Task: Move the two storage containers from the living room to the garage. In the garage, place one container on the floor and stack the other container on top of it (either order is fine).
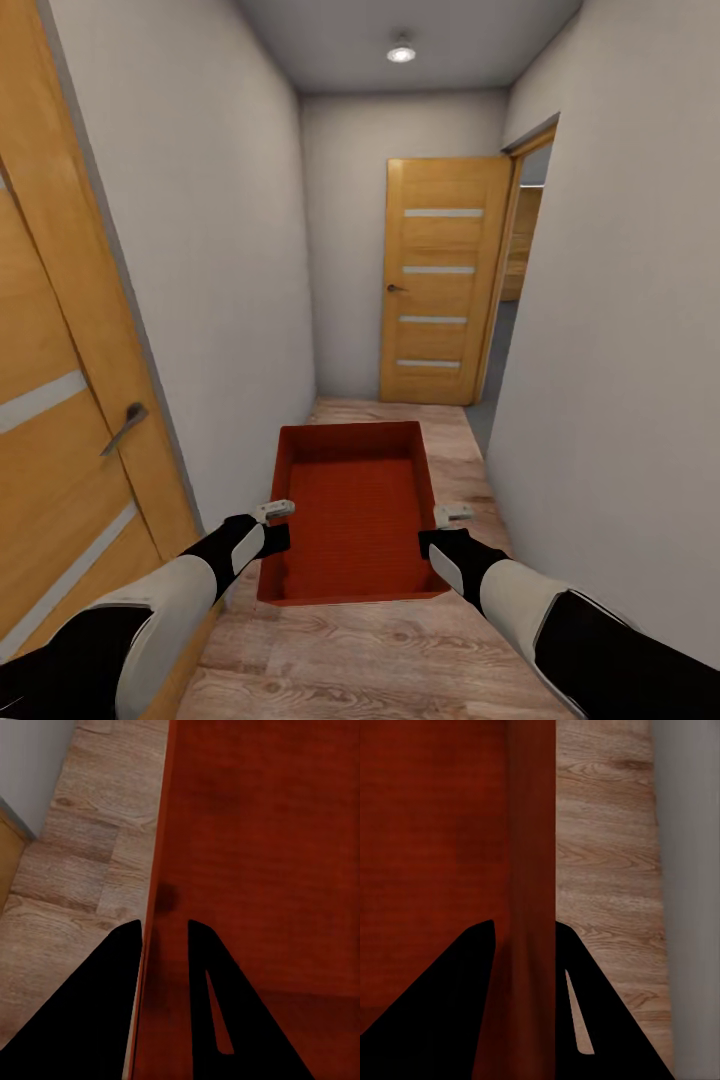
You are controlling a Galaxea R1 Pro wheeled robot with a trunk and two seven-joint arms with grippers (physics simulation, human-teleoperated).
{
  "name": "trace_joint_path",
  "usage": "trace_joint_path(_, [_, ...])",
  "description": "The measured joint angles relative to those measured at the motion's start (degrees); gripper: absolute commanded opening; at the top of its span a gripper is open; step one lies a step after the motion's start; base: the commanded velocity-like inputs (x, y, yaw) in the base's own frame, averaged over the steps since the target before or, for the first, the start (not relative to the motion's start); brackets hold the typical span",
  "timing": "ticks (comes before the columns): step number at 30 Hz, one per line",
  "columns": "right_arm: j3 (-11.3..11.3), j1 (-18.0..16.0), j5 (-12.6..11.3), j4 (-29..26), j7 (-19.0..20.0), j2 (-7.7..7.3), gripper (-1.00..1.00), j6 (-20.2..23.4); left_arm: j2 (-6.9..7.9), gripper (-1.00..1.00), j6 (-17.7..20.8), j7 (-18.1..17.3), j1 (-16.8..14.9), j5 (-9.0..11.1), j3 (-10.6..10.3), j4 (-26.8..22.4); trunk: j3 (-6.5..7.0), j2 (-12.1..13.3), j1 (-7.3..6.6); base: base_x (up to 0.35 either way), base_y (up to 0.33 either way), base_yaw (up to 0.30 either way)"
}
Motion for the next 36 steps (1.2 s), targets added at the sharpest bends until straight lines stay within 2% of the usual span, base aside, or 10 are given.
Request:
trace_joint_path(14, [0.04, 0.01, -0.09, -0.06, -0.04, -0.04, -1.00, 0.03, -0.01, -1.00, -0.01, -0.01, -0.01, 0.00, 0.01, 0.01, 0.00, 0.00, 0.00, 0.323, 0.000, -0.142])
trace_joint_path(36, [-0.04, 0.00, 0.03, -0.01, 0.00, -0.01, -1.00, 0.02, 0.00, -1.00, 0.00, 0.00, 0.00, 0.00, 0.00, 0.00, 0.00, 0.00, 0.00, 0.323, 0.000, -0.004])
